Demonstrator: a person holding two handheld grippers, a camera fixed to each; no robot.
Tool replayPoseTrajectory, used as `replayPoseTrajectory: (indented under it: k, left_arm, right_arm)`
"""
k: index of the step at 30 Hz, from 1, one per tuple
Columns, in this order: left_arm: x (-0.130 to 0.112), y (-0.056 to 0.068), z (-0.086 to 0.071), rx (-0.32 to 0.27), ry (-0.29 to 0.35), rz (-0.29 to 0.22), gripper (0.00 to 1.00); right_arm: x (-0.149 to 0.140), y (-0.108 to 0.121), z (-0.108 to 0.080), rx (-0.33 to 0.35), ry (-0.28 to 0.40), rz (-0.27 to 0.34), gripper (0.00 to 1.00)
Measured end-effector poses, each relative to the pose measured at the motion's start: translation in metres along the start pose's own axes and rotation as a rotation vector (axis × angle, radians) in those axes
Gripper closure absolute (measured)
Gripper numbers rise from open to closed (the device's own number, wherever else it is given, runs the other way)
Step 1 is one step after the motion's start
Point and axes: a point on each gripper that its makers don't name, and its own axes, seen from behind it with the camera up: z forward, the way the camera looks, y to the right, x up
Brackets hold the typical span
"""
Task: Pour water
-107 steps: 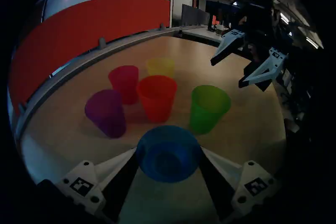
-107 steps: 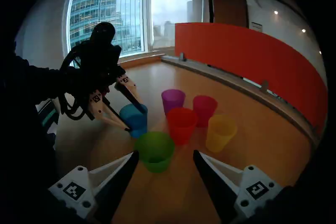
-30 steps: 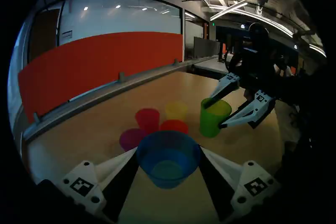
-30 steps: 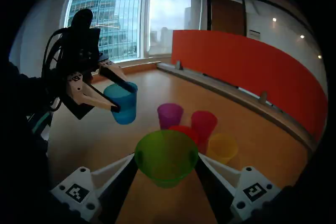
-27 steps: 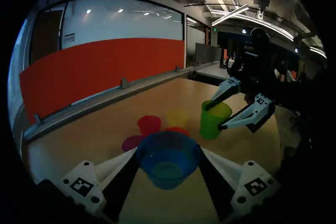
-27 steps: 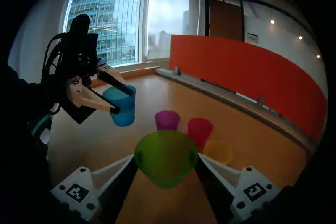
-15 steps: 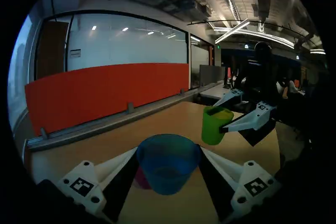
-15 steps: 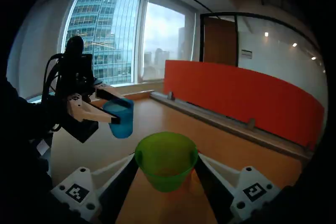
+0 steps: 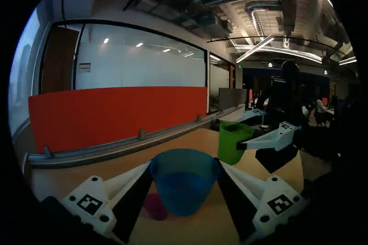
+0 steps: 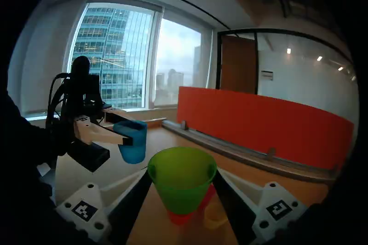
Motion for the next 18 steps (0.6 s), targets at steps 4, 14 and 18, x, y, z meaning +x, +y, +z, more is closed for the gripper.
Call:
replayPoseTrajectory:
  k: [4,14,18]
  left_arm:
    - [0.0056,-0.0014,-0.0015,0.004,0.019,-0.008,0.11]
    - [0.0093,-0.0052,-0.0038,0.011,0.035,-0.011,0.11]
    - [0.0097,-0.0058,-0.0037,0.013,0.037,0.000,0.11]
  right_arm:
    - [0.0038,0.0003,0.0021,0.001,0.015,-0.003,0.08]
    - [0.0096,0.0027,0.0048,-0.001,0.036,-0.001,0.08]
    - [0.0080,0.0024,0.0049,0.002,0.034,-0.002,0.08]
